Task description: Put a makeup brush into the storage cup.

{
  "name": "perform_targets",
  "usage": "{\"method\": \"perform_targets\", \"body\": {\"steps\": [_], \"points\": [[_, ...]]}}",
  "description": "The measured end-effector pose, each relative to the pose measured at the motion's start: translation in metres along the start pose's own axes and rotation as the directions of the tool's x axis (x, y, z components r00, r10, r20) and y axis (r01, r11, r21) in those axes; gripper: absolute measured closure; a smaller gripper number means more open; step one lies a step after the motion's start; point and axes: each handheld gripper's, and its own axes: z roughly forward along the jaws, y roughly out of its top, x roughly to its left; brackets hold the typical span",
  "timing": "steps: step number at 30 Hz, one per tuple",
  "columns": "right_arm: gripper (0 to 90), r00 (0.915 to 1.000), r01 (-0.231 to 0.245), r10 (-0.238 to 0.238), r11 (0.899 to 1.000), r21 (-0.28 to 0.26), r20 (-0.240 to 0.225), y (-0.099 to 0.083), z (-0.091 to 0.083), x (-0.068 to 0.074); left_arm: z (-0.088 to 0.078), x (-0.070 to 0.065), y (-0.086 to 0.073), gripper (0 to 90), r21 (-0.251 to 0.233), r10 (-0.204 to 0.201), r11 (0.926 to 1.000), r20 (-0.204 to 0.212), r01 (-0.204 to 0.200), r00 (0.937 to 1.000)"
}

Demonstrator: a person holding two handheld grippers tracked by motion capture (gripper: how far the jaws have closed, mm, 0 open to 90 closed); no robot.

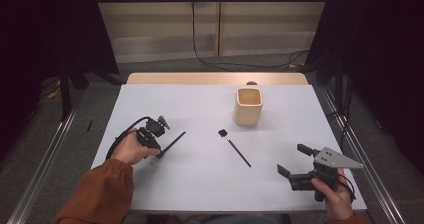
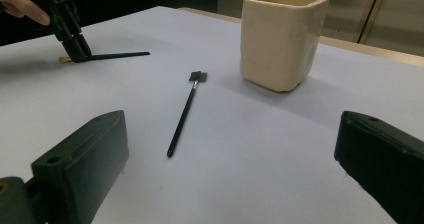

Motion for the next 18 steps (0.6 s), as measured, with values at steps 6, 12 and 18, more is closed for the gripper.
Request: {"method": "perform_targets", "body": {"steps": [6,12,18], "points": [[0.2,1.0000,-0.003,0.003,1.000,-0.006,0.004,-0.0001,-0.0012,-0.0007,0.0015,0.0013,0.0012,77.1,0.009,-0.010,0.9999,0.002,0.010,0.9999],[0.2,1.0000,-0.002,0.002,1.000,-0.004,0.005,-0.0001,-0.0011,-0.0004,0.0012,0.0018,0.0013,83.5,0.009,-0.020,0.9998,-0.009,0.020,0.9998],[0.2,1.0000,-0.001,0.001,1.000,-0.002,0.005,-0.0002,-0.0006,-0.0007,0.0004,0.0004,0.0013,84.3,0.007,-0.006,1.0000,-0.020,0.006,0.9998]]}}
